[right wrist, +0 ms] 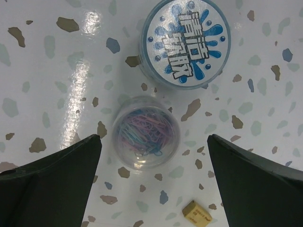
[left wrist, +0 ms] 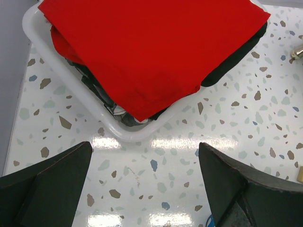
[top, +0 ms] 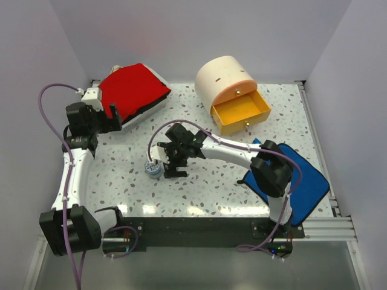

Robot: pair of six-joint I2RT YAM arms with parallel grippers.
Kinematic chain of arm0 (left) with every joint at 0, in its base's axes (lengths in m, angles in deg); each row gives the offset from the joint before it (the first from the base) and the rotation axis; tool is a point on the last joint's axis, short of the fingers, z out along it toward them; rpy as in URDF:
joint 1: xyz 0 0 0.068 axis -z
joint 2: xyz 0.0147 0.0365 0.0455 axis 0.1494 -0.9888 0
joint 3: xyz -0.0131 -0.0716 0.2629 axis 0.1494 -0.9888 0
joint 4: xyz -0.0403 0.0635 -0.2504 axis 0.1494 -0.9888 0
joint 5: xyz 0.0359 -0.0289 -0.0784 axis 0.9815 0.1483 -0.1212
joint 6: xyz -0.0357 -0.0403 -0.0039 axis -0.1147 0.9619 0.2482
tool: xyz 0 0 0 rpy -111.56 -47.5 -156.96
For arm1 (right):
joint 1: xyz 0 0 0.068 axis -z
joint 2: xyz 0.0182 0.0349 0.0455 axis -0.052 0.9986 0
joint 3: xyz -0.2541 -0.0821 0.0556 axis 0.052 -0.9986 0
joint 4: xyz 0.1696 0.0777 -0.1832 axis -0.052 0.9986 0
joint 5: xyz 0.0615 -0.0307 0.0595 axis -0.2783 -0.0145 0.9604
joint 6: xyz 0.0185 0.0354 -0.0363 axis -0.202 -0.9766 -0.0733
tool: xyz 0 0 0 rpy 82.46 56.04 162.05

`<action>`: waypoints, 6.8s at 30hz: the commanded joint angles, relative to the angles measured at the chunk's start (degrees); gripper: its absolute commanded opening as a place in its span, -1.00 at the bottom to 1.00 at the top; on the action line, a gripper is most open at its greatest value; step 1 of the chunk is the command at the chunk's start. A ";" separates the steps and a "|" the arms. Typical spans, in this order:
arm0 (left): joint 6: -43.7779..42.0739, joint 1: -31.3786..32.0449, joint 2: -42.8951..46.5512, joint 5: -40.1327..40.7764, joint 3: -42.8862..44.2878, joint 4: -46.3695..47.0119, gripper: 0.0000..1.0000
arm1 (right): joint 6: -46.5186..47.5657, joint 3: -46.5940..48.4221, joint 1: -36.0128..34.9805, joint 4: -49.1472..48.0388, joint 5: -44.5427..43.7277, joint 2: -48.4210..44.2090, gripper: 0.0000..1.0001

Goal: Sort the stationery into containers
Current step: Pick up the stationery from the center of the board, then place the stationery in the drawer, then pick up the stationery from the center of the board.

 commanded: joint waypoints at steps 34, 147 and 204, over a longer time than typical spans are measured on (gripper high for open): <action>2.12 -0.14 -6.26 -6.86 2.65 9.53 1.00 | 3.17 38.72 22.33 25.17 -5.59 -4.56 -1.00; -3.59 -5.41 4.72 2.45 0.45 -4.09 1.00 | 7.22 38.45 -1.99 21.04 9.36 20.84 0.98; -0.95 -6.03 7.18 -6.07 -3.59 -2.25 1.00 | -2.37 38.79 -2.09 21.37 8.66 19.10 -0.39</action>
